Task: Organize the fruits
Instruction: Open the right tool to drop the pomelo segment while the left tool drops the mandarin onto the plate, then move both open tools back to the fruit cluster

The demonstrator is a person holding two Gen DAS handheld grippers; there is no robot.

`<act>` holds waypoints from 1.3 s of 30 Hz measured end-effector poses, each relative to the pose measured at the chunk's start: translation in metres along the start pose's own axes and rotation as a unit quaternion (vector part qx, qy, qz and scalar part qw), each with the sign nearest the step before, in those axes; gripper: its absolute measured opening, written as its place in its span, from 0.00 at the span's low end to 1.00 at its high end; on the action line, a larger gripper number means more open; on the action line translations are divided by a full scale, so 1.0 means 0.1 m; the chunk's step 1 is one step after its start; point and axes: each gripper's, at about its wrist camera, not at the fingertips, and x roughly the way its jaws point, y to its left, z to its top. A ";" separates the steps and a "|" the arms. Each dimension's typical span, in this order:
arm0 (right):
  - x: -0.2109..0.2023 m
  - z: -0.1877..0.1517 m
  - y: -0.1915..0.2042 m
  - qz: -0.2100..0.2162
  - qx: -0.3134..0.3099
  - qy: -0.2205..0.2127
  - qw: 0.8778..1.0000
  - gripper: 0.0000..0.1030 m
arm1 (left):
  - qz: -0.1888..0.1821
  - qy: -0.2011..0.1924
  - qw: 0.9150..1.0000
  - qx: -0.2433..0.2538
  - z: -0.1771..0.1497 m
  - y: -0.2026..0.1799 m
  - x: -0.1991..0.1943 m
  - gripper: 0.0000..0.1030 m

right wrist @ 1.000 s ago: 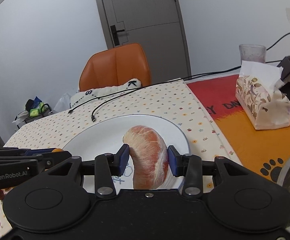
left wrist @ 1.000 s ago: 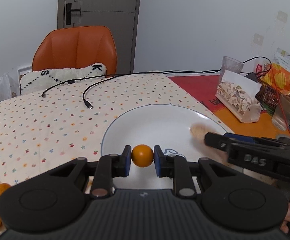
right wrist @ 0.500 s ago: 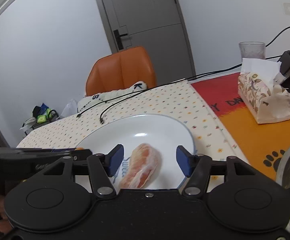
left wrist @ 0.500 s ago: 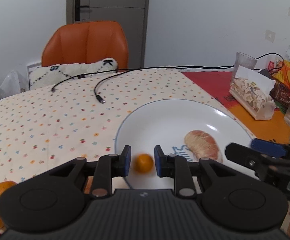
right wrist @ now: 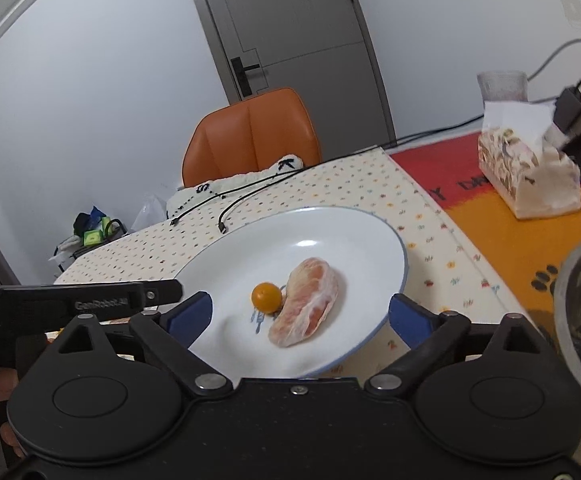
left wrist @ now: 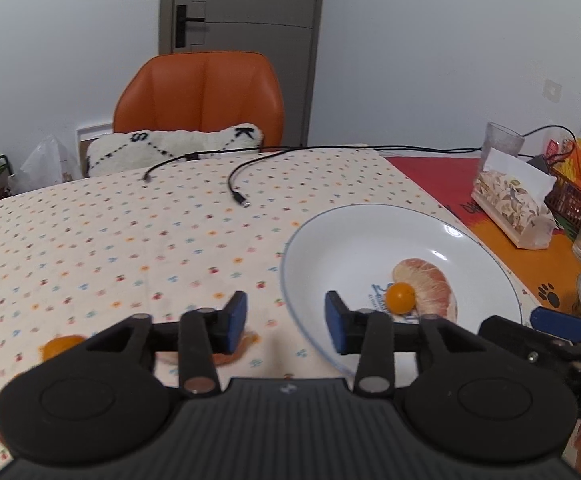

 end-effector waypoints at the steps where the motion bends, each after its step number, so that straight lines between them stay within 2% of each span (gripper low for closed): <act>1: -0.01 -0.01 0.00 0.000 0.003 0.001 1.000 0.97 | 0.002 -0.002 1.000 -0.002 -0.01 0.02 -0.03 0.54; 7: -0.08 -0.05 0.06 -0.005 0.004 -0.003 1.000 1.00 | 0.018 -0.018 1.000 -0.017 -0.07 0.18 -0.23 0.72; 13: -0.13 -0.06 0.13 0.006 0.004 -0.001 1.000 1.00 | 0.023 -0.025 0.999 -0.037 -0.11 0.35 -0.40 0.80; 28: -0.23 -0.12 0.53 0.014 -0.024 -0.001 1.000 1.00 | 0.046 -0.040 0.996 -0.068 -0.28 0.73 -0.79 0.85; 39: -0.25 -0.18 0.77 0.023 -0.045 0.016 0.999 1.00 | 0.056 -0.057 0.993 -0.085 -0.37 0.93 -0.98 0.87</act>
